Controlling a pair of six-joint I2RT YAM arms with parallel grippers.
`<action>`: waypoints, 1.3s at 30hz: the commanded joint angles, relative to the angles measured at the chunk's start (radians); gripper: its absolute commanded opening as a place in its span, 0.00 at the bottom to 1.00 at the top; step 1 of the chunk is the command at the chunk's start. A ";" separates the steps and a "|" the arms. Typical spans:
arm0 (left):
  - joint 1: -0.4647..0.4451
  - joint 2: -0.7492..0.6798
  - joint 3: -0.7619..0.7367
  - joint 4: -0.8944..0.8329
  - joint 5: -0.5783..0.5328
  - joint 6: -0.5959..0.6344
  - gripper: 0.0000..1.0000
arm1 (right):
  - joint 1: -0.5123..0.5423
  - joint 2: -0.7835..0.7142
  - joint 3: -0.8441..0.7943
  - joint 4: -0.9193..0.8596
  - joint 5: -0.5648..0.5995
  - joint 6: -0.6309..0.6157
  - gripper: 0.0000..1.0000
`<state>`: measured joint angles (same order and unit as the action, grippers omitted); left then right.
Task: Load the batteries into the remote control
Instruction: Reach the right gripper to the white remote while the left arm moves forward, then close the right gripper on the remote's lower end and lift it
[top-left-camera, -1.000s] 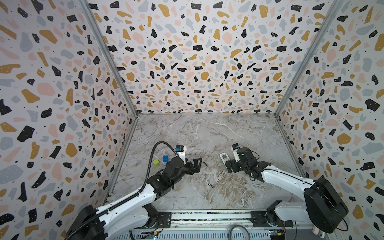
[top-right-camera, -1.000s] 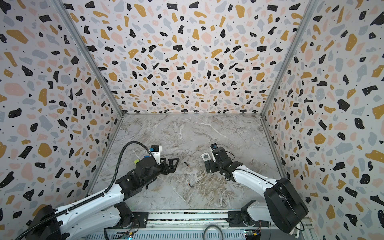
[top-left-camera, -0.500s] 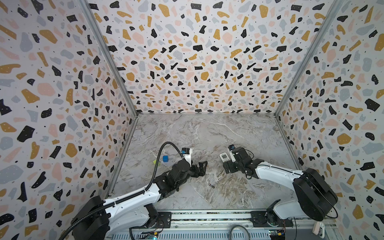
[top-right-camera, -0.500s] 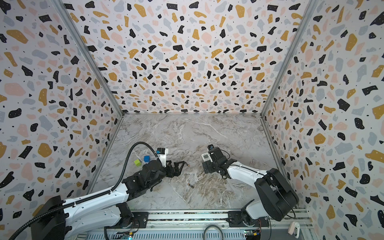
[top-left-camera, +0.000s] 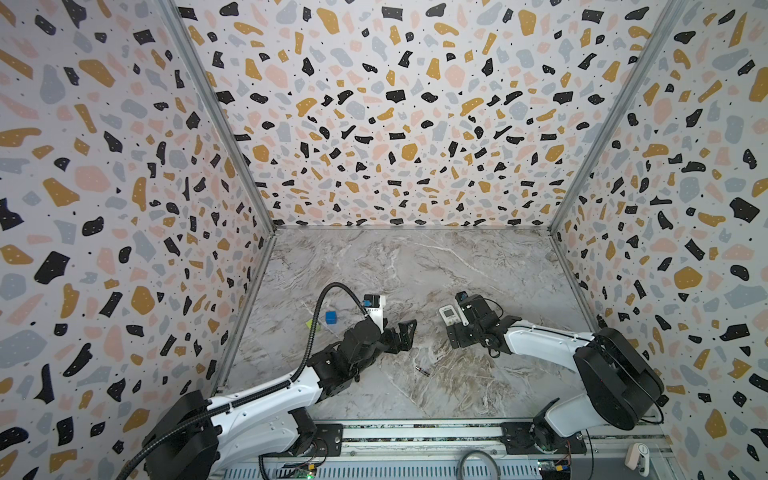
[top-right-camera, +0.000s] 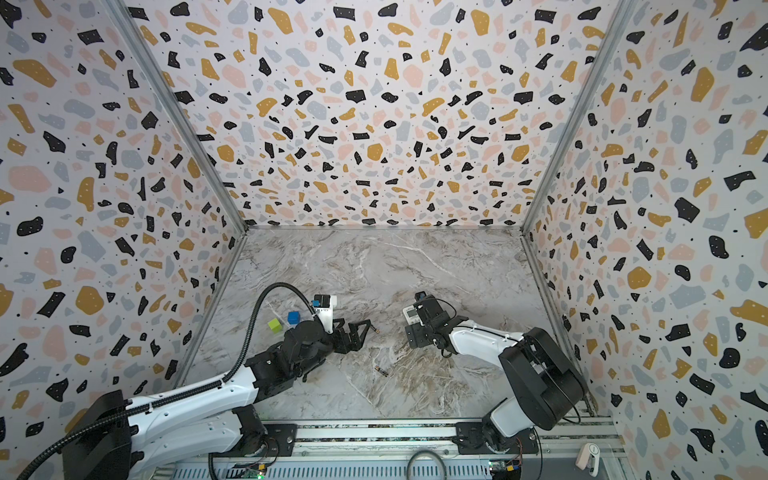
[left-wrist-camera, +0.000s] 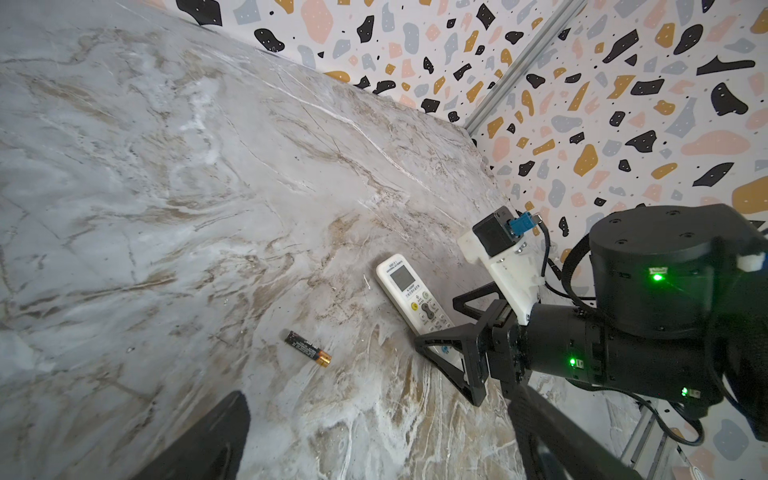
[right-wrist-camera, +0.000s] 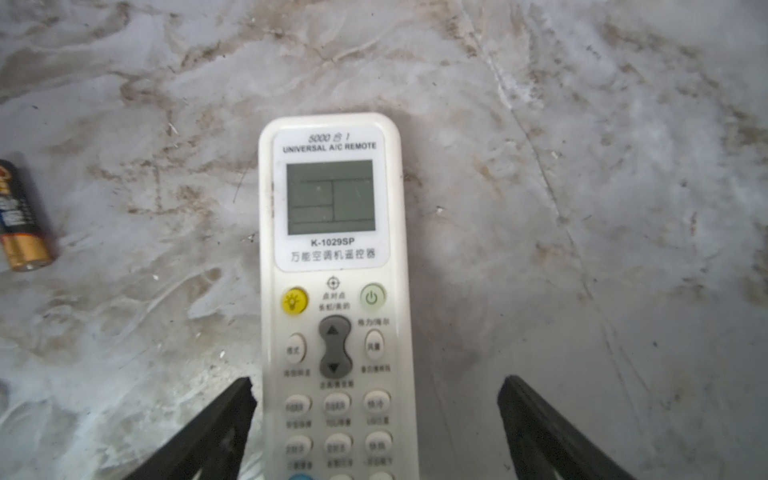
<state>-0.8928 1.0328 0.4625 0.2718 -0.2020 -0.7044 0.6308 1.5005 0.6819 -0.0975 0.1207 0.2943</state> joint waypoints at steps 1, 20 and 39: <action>-0.004 -0.008 -0.007 0.046 -0.018 -0.003 1.00 | 0.005 0.008 0.033 -0.017 0.008 0.016 0.91; -0.004 -0.020 -0.008 0.051 -0.022 0.000 1.00 | 0.004 0.037 0.029 -0.004 0.001 0.019 0.69; -0.005 -0.018 -0.008 0.093 0.007 -0.016 1.00 | 0.009 -0.022 -0.013 0.025 -0.046 0.006 0.26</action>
<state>-0.8932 1.0279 0.4522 0.3088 -0.2047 -0.7082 0.6308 1.5284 0.6861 -0.0814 0.0956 0.3054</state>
